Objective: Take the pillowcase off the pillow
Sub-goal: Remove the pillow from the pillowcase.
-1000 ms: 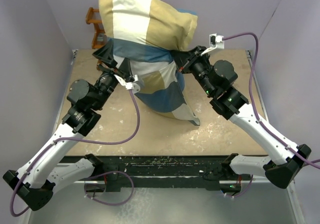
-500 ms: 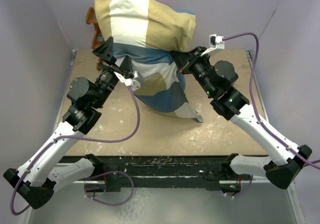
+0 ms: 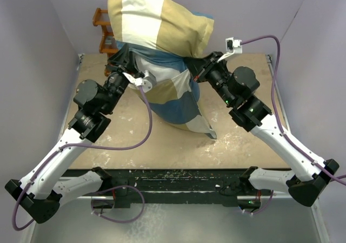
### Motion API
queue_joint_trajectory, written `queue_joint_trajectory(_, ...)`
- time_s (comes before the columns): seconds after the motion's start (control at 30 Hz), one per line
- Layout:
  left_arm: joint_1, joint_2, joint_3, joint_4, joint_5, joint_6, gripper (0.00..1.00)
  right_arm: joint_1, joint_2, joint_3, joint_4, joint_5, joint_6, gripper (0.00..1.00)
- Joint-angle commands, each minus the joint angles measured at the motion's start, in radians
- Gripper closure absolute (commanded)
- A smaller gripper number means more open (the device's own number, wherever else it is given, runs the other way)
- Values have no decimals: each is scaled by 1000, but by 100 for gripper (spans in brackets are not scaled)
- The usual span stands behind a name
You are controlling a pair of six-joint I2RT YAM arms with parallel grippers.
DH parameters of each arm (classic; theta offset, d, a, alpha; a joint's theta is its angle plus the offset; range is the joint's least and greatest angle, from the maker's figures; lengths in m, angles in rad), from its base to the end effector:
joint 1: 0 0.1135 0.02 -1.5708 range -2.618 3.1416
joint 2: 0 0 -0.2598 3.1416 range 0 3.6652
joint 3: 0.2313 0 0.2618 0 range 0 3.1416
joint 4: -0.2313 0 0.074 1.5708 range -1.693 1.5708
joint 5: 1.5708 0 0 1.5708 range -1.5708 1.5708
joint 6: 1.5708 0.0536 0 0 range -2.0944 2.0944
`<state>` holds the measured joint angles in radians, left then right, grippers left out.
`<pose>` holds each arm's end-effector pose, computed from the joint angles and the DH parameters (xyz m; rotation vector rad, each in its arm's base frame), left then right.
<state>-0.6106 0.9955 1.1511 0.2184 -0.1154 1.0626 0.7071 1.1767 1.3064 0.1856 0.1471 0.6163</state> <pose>0.1998 -0.1323 0.4768 0.8281 0.8852 0.4650 0.2225 0.1798 0.4852 0.0742 1.3284 1.0438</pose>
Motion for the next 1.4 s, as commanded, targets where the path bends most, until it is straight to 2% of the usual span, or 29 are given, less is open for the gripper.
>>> queue_joint_trajectory(0.0, 9, 9, 87, -54, 19, -24, 79, 2, -50, 38, 137, -64, -12, 100)
queue_joint_trajectory(0.03, 9, 15, 93, -63, 19, -28, 88, 2, -47, 41, 129, -93, -11, 100)
queue_joint_trajectory(0.1, 9, 26, 111, -72, 16, -41, 100, 0, -46, 50, 108, -114, -27, 91)
queue_joint_trajectory(0.27, 10, 73, 253, -213, 24, -150, 100, -1, -66, 71, 71, -99, -76, 68)
queue_joint_trajectory(0.4, 9, 105, 356, -354, 90, -233, 100, -1, -87, 56, 26, -66, -99, 53)
queue_joint_trajectory(0.47, 9, 119, 388, -395, 105, -261, 100, -1, -105, 37, 7, -46, -108, 36)
queue_joint_trajectory(0.53, 9, 130, 403, -400, 98, -271, 100, 1, -141, 15, 18, -5, -160, 23)
queue_joint_trajectory(0.7, 9, 163, 434, -404, 91, -288, 100, 4, -224, -38, -7, 37, -202, 9)
queue_joint_trajectory(0.87, -5, 241, 529, -437, 86, -342, 100, 32, -284, -104, 19, 0, -265, 6)
queue_joint_trajectory(1.0, -74, 369, 676, -537, -8, -381, 100, 85, -288, -129, 41, -99, -351, 7)
queue_joint_trajectory(1.13, -86, 472, 785, -579, -46, -422, 100, 133, -196, -52, -39, -76, -430, 11)
queue_joint_trajectory(1.37, -113, 479, 785, -508, -116, -318, 100, 146, 37, 93, -184, 23, -446, 13)
